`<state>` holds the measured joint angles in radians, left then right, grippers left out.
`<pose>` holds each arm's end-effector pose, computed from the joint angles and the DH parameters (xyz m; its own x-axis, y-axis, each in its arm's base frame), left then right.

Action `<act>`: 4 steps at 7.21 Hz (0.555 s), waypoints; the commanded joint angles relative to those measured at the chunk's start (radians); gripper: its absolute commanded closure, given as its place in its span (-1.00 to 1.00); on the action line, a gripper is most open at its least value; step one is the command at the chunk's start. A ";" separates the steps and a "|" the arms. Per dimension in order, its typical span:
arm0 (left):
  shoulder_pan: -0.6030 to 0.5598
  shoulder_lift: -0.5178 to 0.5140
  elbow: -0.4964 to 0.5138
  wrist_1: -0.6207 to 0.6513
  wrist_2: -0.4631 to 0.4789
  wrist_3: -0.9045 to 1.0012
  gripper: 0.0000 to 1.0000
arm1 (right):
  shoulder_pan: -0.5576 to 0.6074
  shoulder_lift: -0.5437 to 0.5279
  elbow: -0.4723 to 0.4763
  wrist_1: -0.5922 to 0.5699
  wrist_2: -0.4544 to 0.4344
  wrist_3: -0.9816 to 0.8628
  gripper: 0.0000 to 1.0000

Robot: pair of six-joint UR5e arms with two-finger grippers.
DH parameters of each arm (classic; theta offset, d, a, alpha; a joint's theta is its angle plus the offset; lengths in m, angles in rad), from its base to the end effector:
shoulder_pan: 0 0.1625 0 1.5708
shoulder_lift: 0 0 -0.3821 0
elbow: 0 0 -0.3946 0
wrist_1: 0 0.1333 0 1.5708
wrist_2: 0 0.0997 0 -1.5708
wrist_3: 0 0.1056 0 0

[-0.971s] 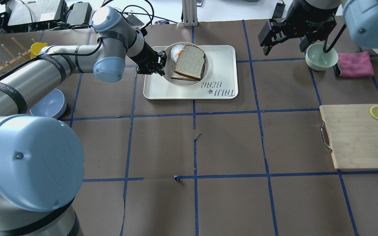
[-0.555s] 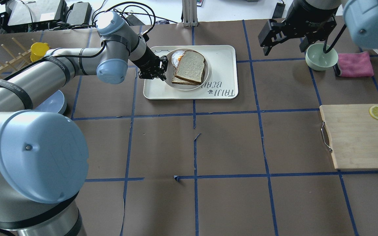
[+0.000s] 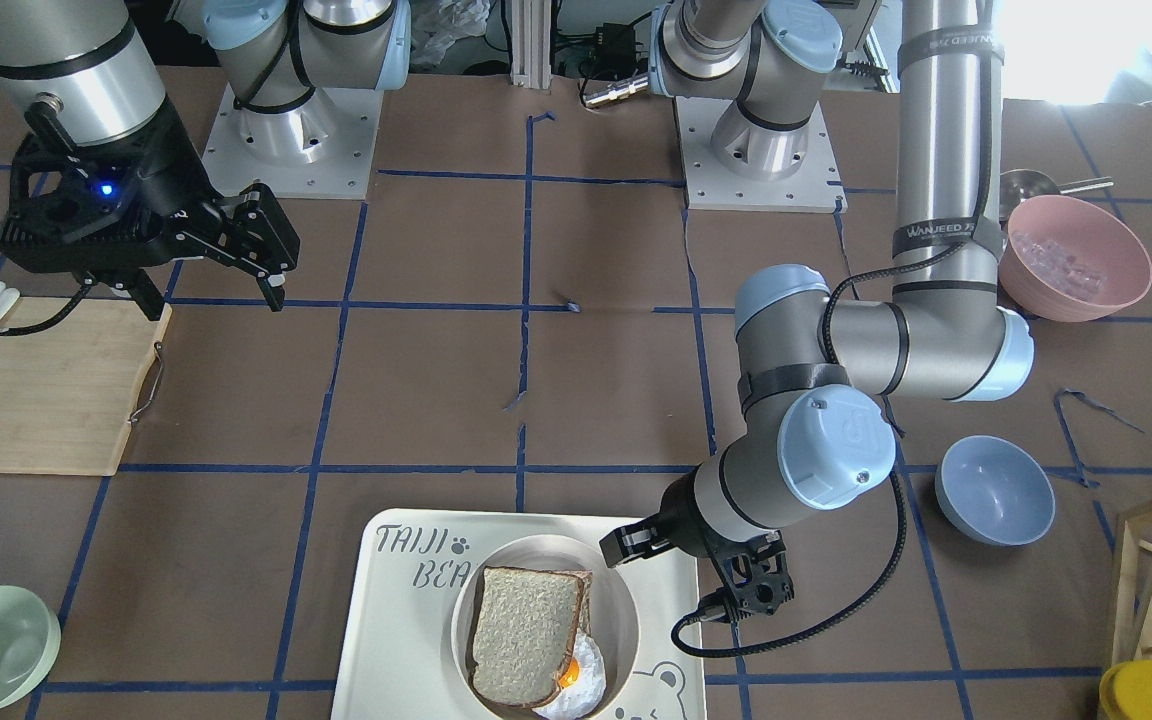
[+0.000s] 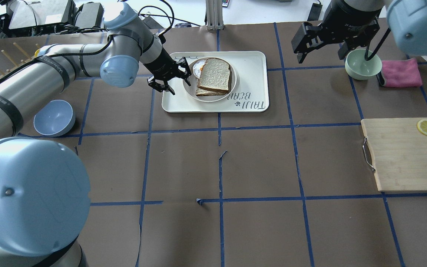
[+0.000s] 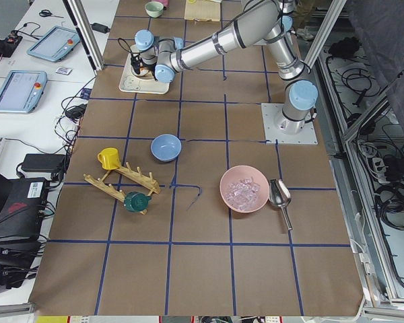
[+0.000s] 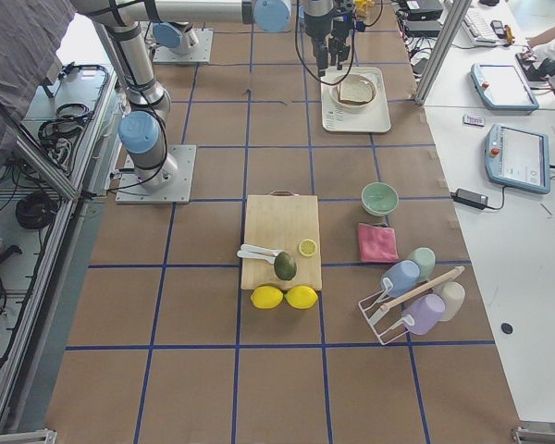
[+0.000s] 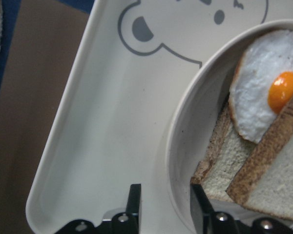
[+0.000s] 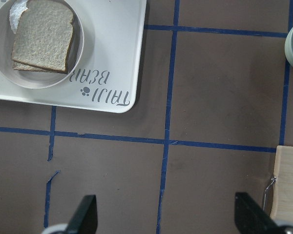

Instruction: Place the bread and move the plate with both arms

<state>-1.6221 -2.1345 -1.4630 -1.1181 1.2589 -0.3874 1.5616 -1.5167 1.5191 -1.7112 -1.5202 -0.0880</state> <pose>-0.1992 -0.6485 0.2109 -0.8995 -0.3330 0.2829 -0.3116 0.9427 0.1189 0.1338 -0.5298 0.4523 -0.9957 -0.0848 -0.0378 -0.0787 0.9868 -0.1414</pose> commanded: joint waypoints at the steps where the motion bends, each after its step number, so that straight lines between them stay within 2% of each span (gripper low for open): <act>1: -0.007 0.144 0.000 -0.182 0.026 0.001 -1.00 | 0.000 0.000 0.001 0.001 0.000 0.001 -1.00; 2: -0.015 0.218 -0.010 -0.265 0.065 0.002 -1.00 | 0.000 0.000 0.000 -0.001 0.002 0.001 -1.00; 4: -0.018 0.370 -0.017 -0.440 0.076 0.010 -1.00 | -0.001 0.000 0.000 -0.001 0.000 -0.001 -1.00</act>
<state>-1.6377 -1.8563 -1.4756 -1.4501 1.3244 -0.3832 1.5614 -1.5165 1.5194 -1.7110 -1.5198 -0.0884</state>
